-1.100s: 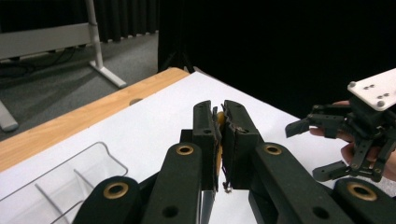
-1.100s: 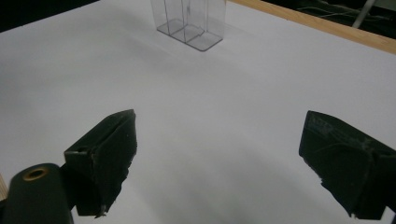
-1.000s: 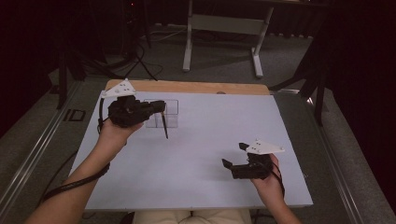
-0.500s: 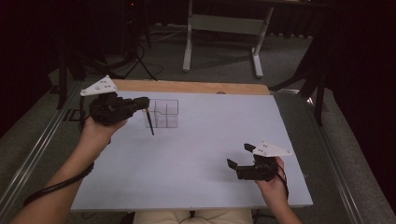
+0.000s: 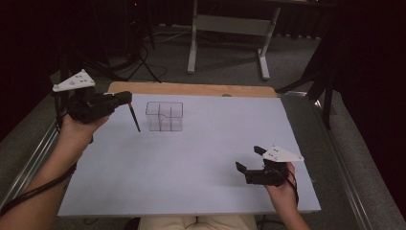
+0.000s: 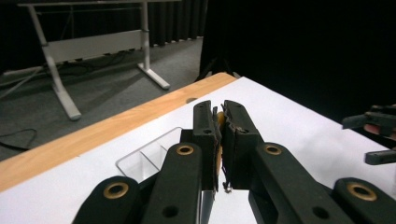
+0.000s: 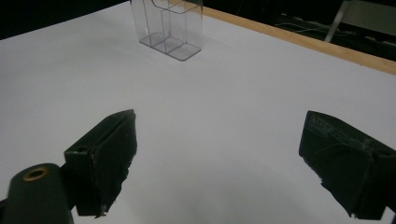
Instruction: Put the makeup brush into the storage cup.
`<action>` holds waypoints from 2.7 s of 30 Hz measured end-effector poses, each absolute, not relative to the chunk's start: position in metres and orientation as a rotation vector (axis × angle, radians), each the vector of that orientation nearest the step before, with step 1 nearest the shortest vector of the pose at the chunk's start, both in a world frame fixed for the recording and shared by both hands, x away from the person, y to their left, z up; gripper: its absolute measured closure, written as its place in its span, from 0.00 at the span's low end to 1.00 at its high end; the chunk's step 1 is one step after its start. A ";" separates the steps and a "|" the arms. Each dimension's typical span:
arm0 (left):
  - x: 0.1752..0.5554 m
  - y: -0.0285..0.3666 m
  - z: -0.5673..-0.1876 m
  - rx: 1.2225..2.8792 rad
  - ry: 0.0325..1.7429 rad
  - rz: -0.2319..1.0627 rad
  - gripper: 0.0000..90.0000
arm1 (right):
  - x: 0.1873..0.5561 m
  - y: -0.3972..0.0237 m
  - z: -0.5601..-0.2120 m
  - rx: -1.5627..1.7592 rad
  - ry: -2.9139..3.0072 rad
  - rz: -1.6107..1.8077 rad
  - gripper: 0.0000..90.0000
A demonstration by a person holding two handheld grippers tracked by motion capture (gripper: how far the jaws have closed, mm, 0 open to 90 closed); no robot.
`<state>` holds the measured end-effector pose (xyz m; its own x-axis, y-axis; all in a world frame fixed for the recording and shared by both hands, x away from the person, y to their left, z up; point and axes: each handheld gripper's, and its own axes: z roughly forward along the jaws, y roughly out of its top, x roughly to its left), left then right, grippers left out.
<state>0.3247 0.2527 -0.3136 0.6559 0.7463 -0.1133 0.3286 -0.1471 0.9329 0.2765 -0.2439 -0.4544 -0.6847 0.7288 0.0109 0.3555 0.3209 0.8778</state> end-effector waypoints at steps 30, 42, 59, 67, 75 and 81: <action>0.375 0.241 -0.294 1.762 0.890 0.486 0.95 | 0.279 -0.244 -0.454 0.964 2.193 1.319 0.13; 0.391 0.239 -0.291 1.745 0.880 0.506 0.95 | 0.280 -0.244 -0.456 0.964 2.196 1.326 0.13; 0.413 0.239 -0.289 1.750 0.904 0.535 0.95 | 0.281 -0.243 -0.458 0.974 2.207 1.329 0.13; 0.424 0.240 -0.291 1.731 0.919 0.573 0.95 | 0.281 -0.243 -0.458 0.972 2.212 1.334 0.13; 0.430 0.241 -0.305 1.730 0.932 0.557 0.95 | 0.282 -0.242 -0.459 0.975 2.218 1.328 0.13; 0.431 0.240 -0.312 1.749 0.924 0.552 0.95 | 0.282 -0.242 -0.459 0.973 2.221 1.327 0.13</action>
<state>0.4313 0.2396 -0.3121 0.5979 0.7991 -0.0635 0.3229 -0.1676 0.9315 0.2820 -0.2416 -0.4593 -0.6905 0.7227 0.0299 0.3689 0.3163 0.8740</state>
